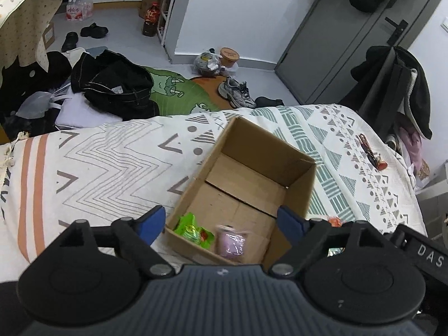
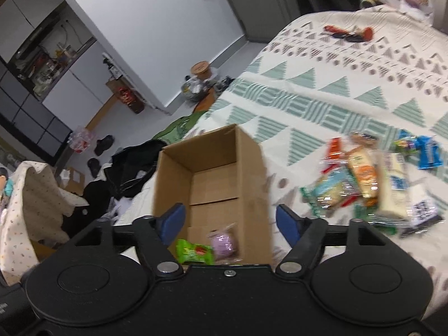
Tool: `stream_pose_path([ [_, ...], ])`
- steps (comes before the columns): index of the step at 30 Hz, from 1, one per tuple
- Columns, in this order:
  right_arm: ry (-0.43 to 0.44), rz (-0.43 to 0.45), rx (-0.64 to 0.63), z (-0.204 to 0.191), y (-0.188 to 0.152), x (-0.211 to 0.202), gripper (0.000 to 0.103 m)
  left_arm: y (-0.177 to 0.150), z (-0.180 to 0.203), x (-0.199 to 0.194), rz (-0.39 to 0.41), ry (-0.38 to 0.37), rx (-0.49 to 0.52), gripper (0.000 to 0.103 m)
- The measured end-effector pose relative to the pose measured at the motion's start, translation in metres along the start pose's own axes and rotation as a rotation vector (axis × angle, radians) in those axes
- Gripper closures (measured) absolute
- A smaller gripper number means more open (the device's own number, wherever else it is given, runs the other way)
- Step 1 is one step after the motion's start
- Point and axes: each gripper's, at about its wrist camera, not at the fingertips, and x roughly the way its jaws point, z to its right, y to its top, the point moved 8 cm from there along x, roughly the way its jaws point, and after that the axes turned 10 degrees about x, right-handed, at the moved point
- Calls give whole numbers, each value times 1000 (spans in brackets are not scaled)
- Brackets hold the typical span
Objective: Organize snacks
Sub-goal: 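Carry both packets into the cardboard box and open both grippers, then grasp the white bread roll bag with the left gripper while the right grasps another white bag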
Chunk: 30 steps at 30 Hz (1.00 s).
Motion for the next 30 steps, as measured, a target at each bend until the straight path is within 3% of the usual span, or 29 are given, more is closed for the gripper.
stream_pose_path([
  [8, -43, 36, 3, 40, 2, -25, 12, -17, 30, -9, 31, -19, 33, 17],
  [13, -59, 47, 13, 64, 2, -39, 12, -23, 43, -20, 98, -9, 14, 15],
  [30, -95, 99, 85, 152, 7, -83, 10, -56, 108, -31, 49, -99, 116, 12],
])
